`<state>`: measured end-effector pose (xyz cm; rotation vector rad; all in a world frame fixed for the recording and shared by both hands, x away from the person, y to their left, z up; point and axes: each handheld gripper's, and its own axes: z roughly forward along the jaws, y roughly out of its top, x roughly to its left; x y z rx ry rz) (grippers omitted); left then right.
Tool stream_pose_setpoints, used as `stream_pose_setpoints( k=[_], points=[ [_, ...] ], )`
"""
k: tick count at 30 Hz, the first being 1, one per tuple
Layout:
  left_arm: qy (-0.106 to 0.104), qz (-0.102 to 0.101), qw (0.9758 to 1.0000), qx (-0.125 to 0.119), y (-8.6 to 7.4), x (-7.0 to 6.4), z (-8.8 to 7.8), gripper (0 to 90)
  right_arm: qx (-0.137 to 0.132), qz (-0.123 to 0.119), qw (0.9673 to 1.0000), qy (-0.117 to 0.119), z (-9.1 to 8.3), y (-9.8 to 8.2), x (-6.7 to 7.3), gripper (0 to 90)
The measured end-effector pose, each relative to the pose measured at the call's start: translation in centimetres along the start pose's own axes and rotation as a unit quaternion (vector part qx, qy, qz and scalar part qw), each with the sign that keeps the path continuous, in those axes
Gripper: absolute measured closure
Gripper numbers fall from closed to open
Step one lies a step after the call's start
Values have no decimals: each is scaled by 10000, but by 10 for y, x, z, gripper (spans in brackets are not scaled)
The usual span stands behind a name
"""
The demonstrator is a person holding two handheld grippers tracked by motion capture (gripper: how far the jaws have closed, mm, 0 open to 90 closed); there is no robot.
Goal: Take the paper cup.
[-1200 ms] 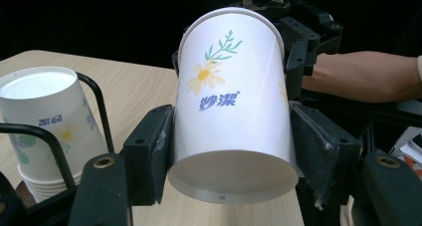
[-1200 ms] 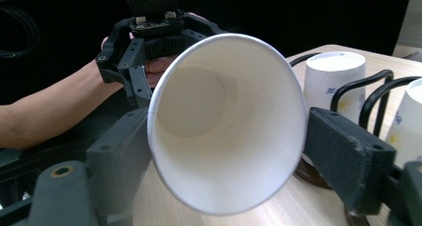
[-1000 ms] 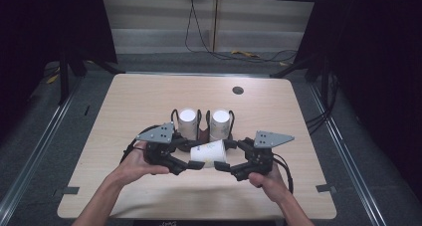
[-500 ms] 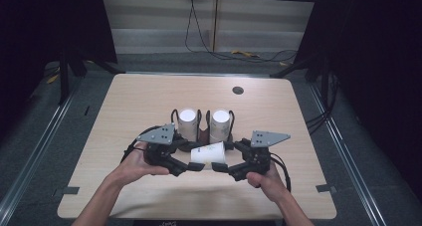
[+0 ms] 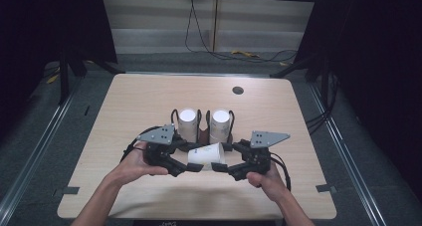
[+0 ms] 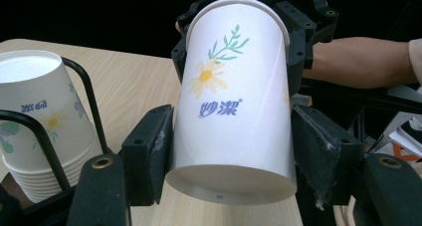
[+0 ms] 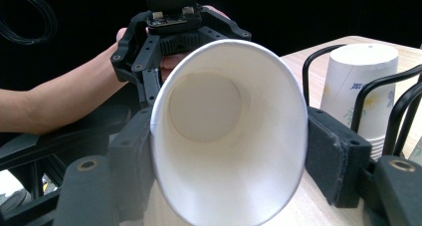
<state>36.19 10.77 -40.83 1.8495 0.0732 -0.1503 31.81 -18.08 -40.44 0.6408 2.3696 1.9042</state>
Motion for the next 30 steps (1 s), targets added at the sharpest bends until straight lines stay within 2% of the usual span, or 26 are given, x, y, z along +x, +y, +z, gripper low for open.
stream_pose_setpoints(
  k=[3, 6, 16, 20, 28, 30],
  points=[
    [28, -51, 10000, 18, 0, 1, 0, 343, 0, 14, 10000, -14, 0, 0, 0, 296],
    [61, -120, 9999, 31, -2, 2, 0, 268, -8, 16, 10000, -51, -2, 1, 0, 298],
    [227, -84, 9996, 164, -4, 4, 0, 186, 118, 113, 9997, -197, -4, 2, -4, 299],
    [471, -102, 9985, 241, -5, 7, -2, 156, 296, 119, 9989, -352, -6, 4, -6, 304],
    [584, -114, 9980, 220, -6, 8, -6, 157, 449, 172, 9968, -643, -12, 4, -9, 306],
    [659, -114, 9975, 215, -7, 9, -8, 157, 621, 256, 9942, -841, -15, 3, -11, 309]
  ],
)
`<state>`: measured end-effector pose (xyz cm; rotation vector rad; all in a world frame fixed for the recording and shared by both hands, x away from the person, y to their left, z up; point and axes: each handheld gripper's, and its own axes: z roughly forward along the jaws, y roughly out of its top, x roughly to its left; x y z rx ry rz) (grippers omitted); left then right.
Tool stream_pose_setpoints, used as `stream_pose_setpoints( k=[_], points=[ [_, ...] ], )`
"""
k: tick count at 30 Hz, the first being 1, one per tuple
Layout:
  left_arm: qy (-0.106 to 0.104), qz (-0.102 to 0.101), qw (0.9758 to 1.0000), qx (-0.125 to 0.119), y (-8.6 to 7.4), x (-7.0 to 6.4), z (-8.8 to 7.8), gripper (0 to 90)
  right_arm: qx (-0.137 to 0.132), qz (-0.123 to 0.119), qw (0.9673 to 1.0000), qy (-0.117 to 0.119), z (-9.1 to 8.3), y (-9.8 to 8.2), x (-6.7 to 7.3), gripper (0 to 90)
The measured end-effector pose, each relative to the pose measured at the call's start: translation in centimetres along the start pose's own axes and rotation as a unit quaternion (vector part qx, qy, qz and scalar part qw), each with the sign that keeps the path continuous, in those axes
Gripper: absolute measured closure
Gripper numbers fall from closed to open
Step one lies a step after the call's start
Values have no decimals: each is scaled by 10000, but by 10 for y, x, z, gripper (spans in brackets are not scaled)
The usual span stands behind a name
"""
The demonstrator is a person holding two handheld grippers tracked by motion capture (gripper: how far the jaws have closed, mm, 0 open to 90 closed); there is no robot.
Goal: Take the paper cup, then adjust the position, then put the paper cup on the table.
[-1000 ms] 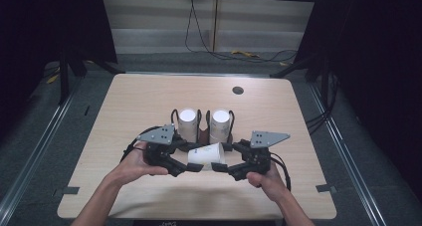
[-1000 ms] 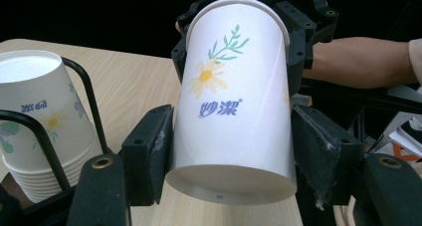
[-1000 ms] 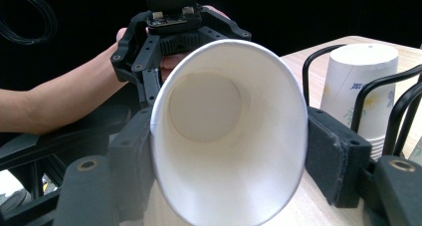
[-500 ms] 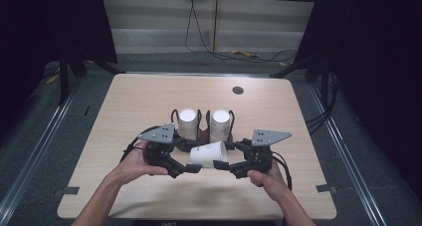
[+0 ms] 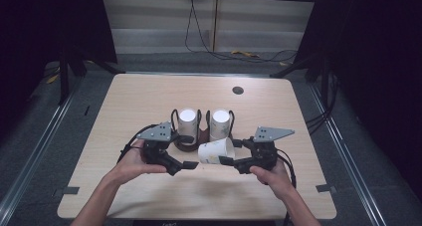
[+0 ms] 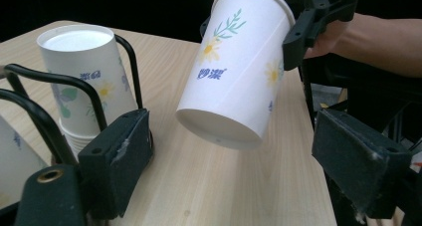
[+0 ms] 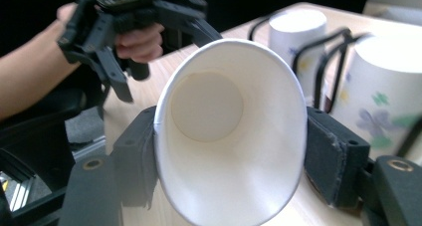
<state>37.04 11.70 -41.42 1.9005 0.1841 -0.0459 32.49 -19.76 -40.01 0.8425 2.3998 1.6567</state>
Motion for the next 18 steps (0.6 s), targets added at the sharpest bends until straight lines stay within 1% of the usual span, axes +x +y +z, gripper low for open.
stream_pose_setpoints(
  k=[3, 4, 5, 6, 7, 9, 10, 11, 13, 15, 17, 18],
  points=[
    [54, -46, 10000, -6, -1, 1, -2, 157, 180, 53, 9996, -197, -1, -1, -3, 309],
    [54, -46, 10000, -6, -1, 1, -2, 157, 180, 53, 9996, -197, -1, -1, -3, 309],
    [102, -50, 9999, 2, -2, 2, -2, 157, 277, 77, 9991, -300, -3, -2, -5, 310],
    [102, -50, 9999, 2, -2, 2, -2, 158, 277, 77, 9991, -300, -3, -2, -5, 310],
    [135, -64, 9999, 24, -2, 2, -3, 158, 386, 97, 9983, -437, -4, -3, -8, 310],
    [138, -58, 9999, 27, -3, 2, -3, 158, 438, 118, 9975, -540, -5, -4, -10, 310],
    [138, -58, 9999, 27, -3, 2, -3, 158, 438, 118, 9975, -540, -5, -4, -10, 310],
    [168, -63, 9998, 24, -3, 3, -3, 158, 528, 139, 9962, -674, -7, -4, -12, 310],
    [180, -76, 9998, 26, -3, 3, -3, 158, 592, 176, 9950, -782, -8, -5, -15, 312],
    [218, -67, 9997, 55, -4, 3, -4, 158, 702, 188, 9929, -937, -10, -5, -16, 313],
    [244, -85, 9997, 54, -4, 3, -4, 159, 791, 216, 9912, -1036, -12, -5, -18, 314],
    [244, -85, 9997, 54, -4, 3, -4, 159, 791, 216, 9912, -1036, -12, -5, -18, 314]
  ],
)
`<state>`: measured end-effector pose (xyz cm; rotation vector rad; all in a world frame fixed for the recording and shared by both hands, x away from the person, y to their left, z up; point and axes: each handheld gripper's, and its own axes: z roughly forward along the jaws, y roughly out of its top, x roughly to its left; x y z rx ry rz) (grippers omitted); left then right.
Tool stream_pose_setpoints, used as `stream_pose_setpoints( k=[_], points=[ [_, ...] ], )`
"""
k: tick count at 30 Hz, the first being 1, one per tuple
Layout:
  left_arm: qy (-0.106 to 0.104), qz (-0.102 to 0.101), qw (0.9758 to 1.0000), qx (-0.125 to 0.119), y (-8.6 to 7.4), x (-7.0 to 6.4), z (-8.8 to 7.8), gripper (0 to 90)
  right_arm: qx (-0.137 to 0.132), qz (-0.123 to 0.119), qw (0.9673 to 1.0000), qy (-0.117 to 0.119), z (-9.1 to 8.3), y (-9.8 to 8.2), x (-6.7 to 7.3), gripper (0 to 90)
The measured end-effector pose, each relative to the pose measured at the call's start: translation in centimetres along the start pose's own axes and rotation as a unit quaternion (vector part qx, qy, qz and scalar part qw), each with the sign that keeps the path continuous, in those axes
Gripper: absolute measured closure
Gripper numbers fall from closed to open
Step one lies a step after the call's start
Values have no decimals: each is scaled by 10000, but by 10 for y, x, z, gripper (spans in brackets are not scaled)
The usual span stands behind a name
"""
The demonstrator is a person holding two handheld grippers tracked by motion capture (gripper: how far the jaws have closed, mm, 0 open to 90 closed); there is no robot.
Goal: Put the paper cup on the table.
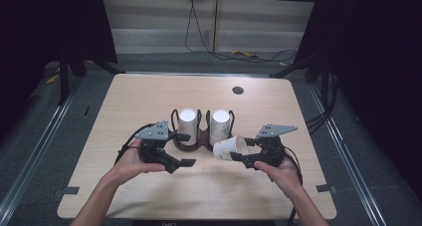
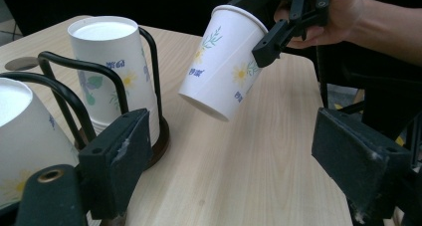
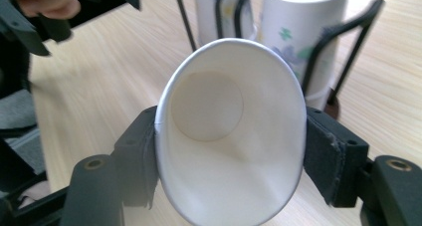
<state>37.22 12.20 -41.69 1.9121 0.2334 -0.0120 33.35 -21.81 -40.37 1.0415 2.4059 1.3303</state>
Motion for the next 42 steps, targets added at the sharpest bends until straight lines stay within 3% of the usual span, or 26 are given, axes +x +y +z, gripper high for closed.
stream_pose_setpoints(
  k=[4, 13, 15, 24, 26, 28, 33, 40, 42],
  points=[
    [230, -59, 9997, 6, -1, 4, -2, 164, 174, 114, 9995, -240, -3, -1, -9, 314],
    [335, -140, 9993, 72, -5, 7, -5, 164, 456, 271, 9969, -590, -7, 0, -23, 314],
    [379, -163, 9990, 141, -6, 9, -5, 164, 553, 317, 9952, -737, -8, 1, -28, 315],
    [515, -280, 9980, 256, -13, 11, -9, 170, 858, 442, 9904, -993, -4, 8, -44, 314],
    [573, -258, 9977, 256, -14, 12, -12, 173, 957, 455, 9877, -1150, -4, 12, -49, 314],
    [674, -337, 9968, 253, -17, 15, -15, 173, 991, 466, 9867, -1199, -4, 15, -53, 314],
    [688, -443, 9961, 323, -21, 16, -14, 173, 1080, 538, 9850, -1232, -4, 20, -61, 312],
    [712, -453, 9956, 415, -26, 14, -17, 173, 1440, 640, 9782, -1352, 0, 26, -74, 308],
    [758, -466, 9952, 417, -27, 13, -20, 173, 1624, 788, 9730, -1441, 4, 29, -81, 307]
  ],
)
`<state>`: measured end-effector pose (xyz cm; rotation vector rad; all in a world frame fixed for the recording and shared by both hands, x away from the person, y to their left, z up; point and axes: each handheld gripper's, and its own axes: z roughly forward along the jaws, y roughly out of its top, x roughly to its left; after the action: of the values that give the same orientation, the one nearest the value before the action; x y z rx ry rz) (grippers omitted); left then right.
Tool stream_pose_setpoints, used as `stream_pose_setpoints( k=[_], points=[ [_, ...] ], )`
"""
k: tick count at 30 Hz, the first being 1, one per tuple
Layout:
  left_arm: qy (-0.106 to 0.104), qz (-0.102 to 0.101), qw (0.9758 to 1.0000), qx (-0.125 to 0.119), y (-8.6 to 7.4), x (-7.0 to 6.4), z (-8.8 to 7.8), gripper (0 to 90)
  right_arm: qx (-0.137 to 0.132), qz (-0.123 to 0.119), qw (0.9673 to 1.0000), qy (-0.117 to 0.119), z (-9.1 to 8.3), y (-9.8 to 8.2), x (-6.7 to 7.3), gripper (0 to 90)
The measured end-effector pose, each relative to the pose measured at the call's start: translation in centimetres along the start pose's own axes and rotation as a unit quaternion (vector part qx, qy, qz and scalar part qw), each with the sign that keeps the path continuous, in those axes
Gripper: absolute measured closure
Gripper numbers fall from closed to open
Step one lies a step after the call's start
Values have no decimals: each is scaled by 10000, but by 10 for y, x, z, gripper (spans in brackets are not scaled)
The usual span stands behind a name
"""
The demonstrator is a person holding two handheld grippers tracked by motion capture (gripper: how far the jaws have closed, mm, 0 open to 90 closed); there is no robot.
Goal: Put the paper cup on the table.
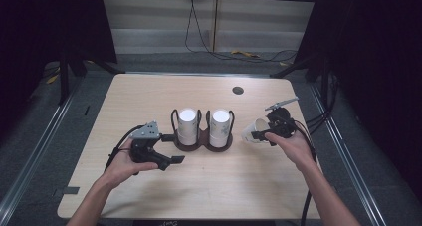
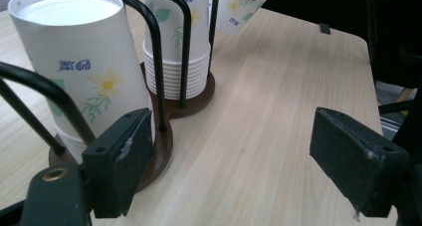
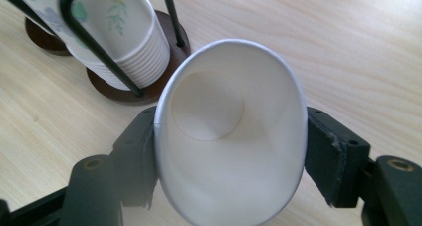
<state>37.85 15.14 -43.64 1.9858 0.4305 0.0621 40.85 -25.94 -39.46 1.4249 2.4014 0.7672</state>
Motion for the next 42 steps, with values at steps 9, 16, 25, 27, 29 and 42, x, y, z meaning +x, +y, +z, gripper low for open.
stream_pose_setpoints(
  k=[9, 16, 25, 27, 29, 42],
  points=[
    [89, 28, 9999, -47, -6, -1, -10, 173, 579, 114, 9981, -181, 11, 9, -8, 300],
    [23, 39, 9999, -146, -6, 0, -13, 172, 1008, 133, 9941, -370, 21, 16, -13, 291],
    [-7, 69, 9999, -103, -7, -1, -11, 171, 1290, 82, 9893, -677, 32, 23, -10, 267],
    [-24, 69, 9999, -115, -7, -1, -11, 170, 1261, 102, 9893, -722, 35, 24, -10, 246],
    [-21, 73, 9999, -117, -7, -1, -11, 170, 1240, 90, 9896, -722, 36, 25, -10, 238],
    [-15, 35, 9999, -117, -8, 0, -11, 170, 919, 290, 9933, -635, 46, 21, -14, 188]
  ],
)
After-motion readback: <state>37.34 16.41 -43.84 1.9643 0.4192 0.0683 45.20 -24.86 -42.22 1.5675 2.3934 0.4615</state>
